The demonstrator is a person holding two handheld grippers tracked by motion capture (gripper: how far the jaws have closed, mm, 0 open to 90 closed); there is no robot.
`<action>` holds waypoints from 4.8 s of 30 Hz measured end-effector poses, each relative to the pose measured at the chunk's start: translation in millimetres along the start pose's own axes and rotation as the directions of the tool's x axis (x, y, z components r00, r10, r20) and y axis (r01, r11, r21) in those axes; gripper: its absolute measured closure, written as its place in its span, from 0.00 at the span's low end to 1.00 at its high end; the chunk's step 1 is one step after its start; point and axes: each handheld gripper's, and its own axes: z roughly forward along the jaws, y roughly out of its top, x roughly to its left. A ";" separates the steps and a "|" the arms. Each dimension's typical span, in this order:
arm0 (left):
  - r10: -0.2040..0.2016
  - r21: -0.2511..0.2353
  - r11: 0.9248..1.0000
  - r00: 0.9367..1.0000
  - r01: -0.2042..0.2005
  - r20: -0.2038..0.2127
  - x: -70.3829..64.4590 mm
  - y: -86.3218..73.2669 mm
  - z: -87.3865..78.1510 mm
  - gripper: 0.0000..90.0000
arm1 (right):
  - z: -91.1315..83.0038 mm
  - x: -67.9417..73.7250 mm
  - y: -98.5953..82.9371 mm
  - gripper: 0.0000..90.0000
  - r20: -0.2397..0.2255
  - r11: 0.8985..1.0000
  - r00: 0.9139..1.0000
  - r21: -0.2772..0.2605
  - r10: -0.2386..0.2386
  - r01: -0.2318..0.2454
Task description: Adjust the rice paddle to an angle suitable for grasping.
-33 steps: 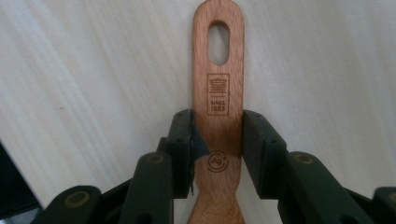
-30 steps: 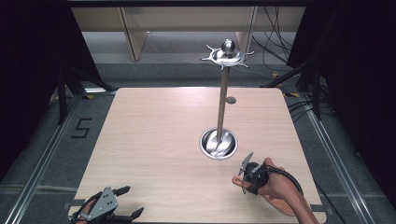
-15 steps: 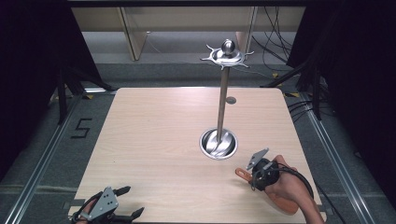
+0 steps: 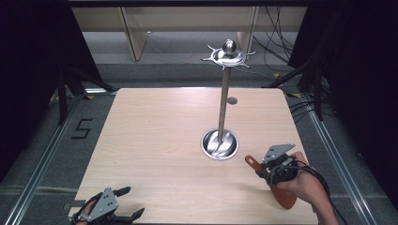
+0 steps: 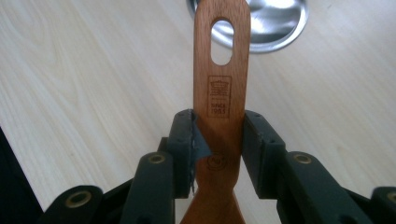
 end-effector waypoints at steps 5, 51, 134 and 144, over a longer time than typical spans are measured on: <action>0.039 -0.007 0.999 0.999 -0.039 -0.006 2.3 1.0 -0.8 0.19 | -12.3 -3.3 -1.3 0.75 -0.006 0.997 1.000 -0.078 0.027 -0.027; 0.045 -0.002 0.999 0.999 -0.045 -0.009 1.6 1.1 -0.7 0.19 | -68.1 -24.7 45.0 0.75 -0.065 0.803 0.990 -0.579 0.124 -0.138; 0.007 0.000 1.000 1.000 -0.007 0.009 -1.1 0.2 -0.4 0.19 | -100.0 -58.3 149.3 0.75 -0.091 0.741 0.986 -0.651 0.139 -0.164; 0.004 -0.013 1.000 1.000 -0.004 0.007 -2.0 0.1 0.7 0.19 | -96.9 -56.8 146.5 0.72 -0.135 0.735 0.976 -0.642 0.171 -0.218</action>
